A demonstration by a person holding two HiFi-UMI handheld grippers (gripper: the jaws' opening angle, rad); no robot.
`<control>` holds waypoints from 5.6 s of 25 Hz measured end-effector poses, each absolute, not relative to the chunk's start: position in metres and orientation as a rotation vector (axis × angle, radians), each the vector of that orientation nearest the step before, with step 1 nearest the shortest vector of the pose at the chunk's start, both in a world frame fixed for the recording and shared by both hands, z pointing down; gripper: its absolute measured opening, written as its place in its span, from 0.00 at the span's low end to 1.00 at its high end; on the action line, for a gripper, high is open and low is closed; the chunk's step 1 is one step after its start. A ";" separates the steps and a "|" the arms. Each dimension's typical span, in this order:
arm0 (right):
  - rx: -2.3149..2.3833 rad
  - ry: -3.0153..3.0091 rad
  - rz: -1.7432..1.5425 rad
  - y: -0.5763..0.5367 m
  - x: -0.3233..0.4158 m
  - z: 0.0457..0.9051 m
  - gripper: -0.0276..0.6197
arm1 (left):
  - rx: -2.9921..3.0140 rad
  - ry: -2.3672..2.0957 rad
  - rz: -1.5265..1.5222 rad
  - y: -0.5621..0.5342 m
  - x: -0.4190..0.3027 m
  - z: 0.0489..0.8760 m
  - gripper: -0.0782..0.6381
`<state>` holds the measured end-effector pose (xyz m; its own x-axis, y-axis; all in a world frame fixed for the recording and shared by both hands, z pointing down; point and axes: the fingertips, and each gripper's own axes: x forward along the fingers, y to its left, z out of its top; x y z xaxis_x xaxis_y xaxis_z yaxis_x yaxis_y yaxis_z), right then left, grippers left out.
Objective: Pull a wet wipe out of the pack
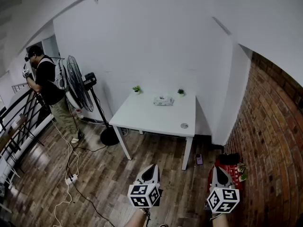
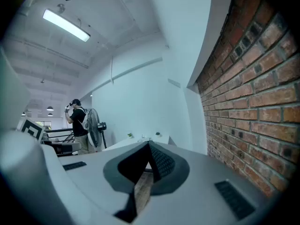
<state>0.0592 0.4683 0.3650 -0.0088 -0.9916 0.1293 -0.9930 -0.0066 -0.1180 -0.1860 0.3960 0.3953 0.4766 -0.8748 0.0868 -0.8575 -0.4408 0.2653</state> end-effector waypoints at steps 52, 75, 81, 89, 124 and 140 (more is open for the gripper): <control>2.276 -2.166 0.416 0.443 0.070 0.381 0.04 | 2.451 -1.546 0.044 0.354 -0.195 0.408 0.12; 2.315 -2.100 0.460 0.434 0.045 0.397 0.04 | 2.491 -1.485 0.118 0.330 -0.223 0.425 0.31; 2.322 -2.059 0.533 0.427 0.055 0.414 0.04 | 2.481 -1.491 0.144 0.315 -0.221 0.433 0.31; 2.310 -2.092 0.553 0.368 0.080 0.424 0.04 | 2.469 -1.528 0.151 0.262 -0.201 0.439 0.31; 2.057 -2.245 0.610 0.050 0.175 0.441 0.04 | 2.290 -1.662 0.139 -0.018 -0.105 0.461 0.31; 2.106 -2.205 0.597 -0.152 0.190 0.426 0.04 | 2.353 -1.622 0.174 -0.230 -0.095 0.446 0.31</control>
<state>0.1899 -0.1522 0.4259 -0.0807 -0.9551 0.2851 -0.9684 0.0074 -0.2492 -0.0949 -0.2297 0.4455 0.3635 -0.8964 0.2535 -0.9298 -0.3321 0.1587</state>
